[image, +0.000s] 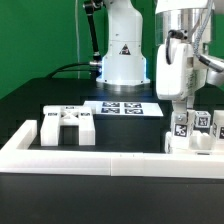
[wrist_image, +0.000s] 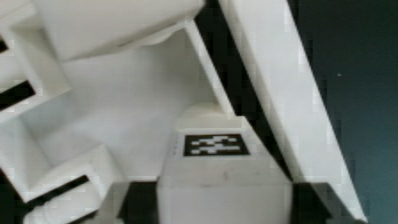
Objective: Assemble chair
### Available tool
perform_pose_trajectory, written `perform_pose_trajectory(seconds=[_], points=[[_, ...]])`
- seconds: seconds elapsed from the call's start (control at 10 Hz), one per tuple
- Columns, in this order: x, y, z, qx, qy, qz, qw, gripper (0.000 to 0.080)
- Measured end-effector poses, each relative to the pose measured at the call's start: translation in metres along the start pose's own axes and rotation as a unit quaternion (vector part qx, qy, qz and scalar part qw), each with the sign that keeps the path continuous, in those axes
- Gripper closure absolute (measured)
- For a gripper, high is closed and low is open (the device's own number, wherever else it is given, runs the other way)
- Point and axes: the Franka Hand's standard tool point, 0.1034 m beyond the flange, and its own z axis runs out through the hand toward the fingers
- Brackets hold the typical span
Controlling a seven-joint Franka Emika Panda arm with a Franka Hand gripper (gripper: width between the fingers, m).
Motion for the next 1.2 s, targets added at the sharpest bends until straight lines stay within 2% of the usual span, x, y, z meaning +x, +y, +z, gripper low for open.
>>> perform_pose_trajectory(seconds=[0.3,0.8,0.9,1.0,1.2], points=[[0.0011,-0.0008,0.0002,-0.001,-0.007,0.08,0.997,0.0509],[0.0022,-0.0017,0.0001,-0.003,-0.021,0.104,0.994,0.0509],[0.0022,-0.0016,0.0002,-0.003,-0.021,0.091,0.996,0.0426],[0.0022,-0.0016,0.0003,-0.003,-0.021,0.091,0.996,0.0426],[0.0039,-0.0025,0.0002,-0.001,-0.02,-0.009,1.0,0.0181]])
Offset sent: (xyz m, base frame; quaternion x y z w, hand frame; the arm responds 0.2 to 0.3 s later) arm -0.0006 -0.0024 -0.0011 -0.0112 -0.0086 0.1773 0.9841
